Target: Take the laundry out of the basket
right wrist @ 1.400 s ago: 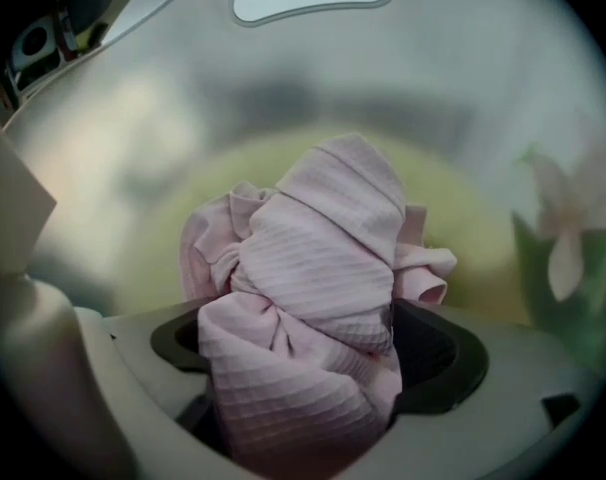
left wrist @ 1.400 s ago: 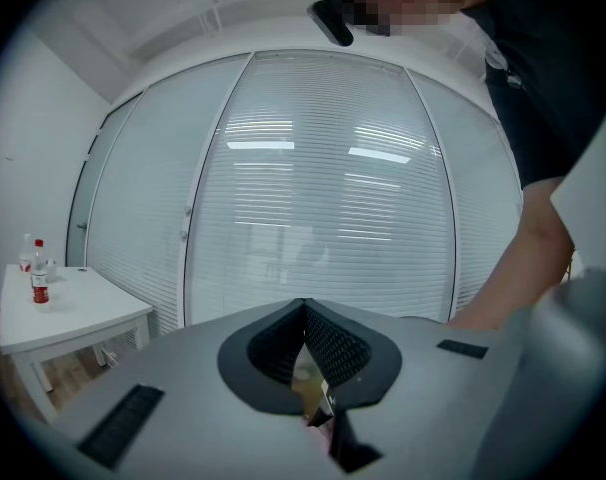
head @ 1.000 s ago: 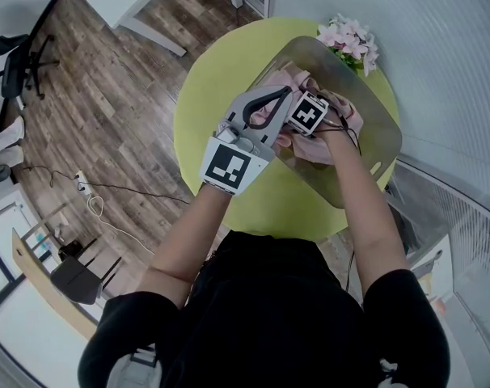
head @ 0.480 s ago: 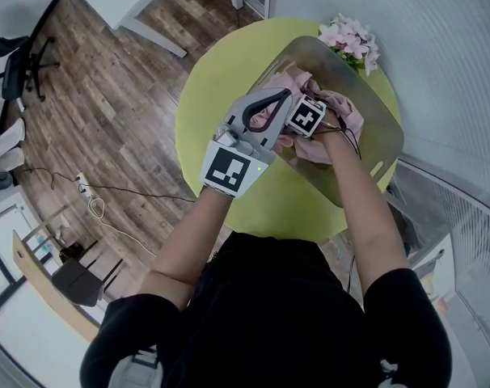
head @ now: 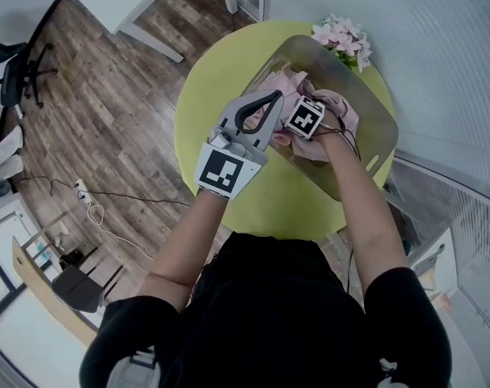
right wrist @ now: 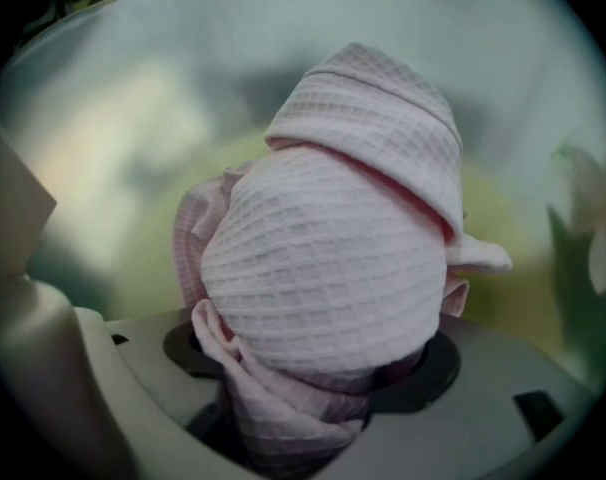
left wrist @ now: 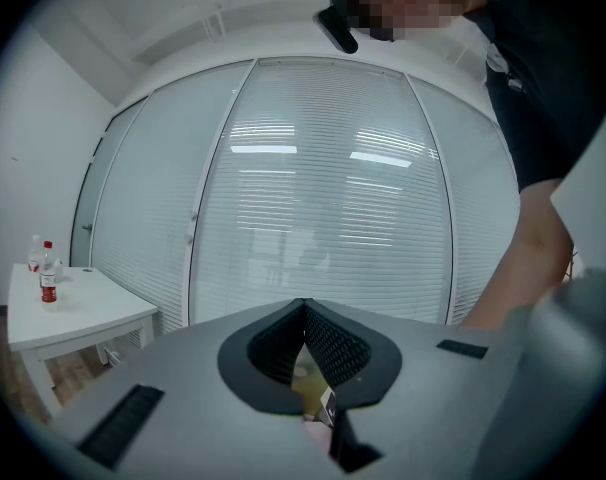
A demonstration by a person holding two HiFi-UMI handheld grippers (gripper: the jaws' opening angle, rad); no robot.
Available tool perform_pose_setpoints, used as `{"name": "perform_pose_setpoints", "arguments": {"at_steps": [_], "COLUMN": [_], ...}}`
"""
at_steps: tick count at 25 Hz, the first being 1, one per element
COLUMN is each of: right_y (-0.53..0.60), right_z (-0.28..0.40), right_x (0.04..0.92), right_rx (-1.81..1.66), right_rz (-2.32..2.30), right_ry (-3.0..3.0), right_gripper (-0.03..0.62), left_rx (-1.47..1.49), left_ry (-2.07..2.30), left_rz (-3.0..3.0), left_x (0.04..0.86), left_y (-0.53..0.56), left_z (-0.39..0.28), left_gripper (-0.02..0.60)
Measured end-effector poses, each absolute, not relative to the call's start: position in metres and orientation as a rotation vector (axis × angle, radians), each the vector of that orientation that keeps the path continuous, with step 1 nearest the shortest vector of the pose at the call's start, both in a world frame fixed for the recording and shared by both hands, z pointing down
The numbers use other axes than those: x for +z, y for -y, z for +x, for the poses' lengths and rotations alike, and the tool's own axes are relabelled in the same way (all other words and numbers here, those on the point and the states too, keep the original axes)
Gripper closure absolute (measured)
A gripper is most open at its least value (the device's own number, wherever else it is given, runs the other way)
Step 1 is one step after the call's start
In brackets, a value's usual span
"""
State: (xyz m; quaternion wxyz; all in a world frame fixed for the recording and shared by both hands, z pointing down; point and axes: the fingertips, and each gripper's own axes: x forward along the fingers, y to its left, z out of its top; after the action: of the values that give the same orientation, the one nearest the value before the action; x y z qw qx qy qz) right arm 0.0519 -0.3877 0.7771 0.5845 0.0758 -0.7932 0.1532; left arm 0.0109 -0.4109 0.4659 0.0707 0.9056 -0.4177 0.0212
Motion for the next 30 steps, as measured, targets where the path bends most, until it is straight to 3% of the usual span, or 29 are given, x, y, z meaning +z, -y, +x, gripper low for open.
{"name": "perform_pose_setpoints", "arguments": {"at_steps": [30], "right_y": [0.335], "right_z": [0.096], "right_x": [0.609], "right_rx": [0.297], "right_rz": [0.150], "right_ry": [1.779], "right_gripper": [0.195], "left_rx": [0.139], "left_ry": [1.353], "left_rz": [2.781], "left_x": [0.407], "left_y": [0.338], "left_z": [0.021], "left_gripper": [0.578]}}
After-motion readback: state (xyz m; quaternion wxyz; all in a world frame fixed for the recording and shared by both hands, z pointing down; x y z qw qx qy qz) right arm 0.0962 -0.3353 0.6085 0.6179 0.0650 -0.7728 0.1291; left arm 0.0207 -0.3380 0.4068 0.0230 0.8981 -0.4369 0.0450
